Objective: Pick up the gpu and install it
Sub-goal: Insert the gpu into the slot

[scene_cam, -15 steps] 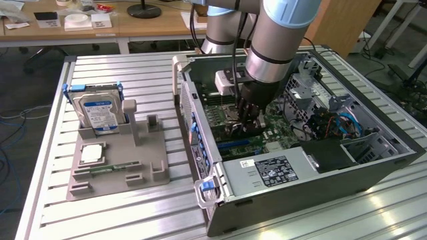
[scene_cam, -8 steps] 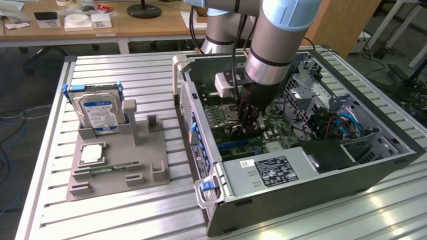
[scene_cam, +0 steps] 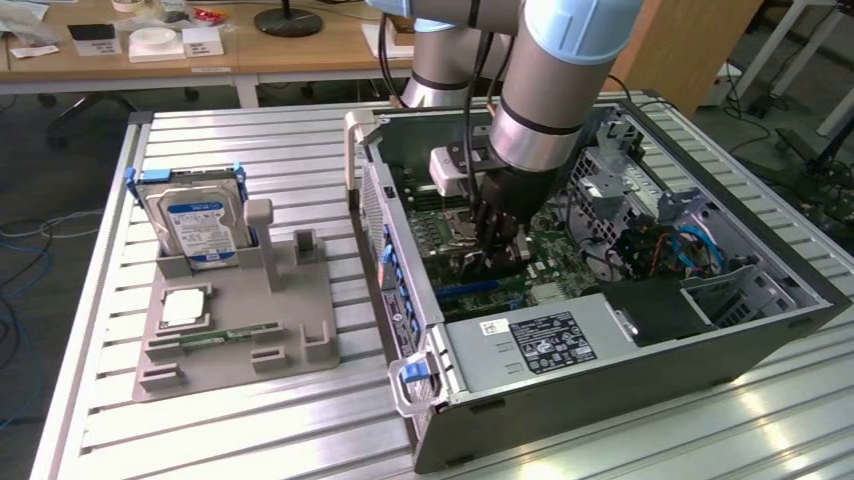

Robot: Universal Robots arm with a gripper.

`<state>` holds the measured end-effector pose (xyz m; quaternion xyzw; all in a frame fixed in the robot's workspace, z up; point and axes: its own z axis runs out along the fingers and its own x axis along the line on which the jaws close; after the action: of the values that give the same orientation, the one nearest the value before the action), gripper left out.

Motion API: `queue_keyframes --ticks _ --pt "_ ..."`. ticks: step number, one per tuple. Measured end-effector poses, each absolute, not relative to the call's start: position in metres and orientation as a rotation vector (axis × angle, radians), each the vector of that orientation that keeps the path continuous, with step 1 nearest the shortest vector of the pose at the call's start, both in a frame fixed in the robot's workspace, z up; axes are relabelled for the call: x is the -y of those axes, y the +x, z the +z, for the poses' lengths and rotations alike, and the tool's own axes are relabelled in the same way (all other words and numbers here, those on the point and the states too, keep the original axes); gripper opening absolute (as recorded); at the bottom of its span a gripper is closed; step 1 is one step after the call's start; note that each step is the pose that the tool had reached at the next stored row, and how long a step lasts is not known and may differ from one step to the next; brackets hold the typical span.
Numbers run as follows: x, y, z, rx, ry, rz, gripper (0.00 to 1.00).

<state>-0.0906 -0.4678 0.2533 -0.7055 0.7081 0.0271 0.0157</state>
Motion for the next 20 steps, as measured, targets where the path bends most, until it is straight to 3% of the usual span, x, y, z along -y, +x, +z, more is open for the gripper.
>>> queue_keyframes --ticks 20 --pt "0.4668 -0.0908 0.2484 -2.233 -2.172 0.074 0.27"
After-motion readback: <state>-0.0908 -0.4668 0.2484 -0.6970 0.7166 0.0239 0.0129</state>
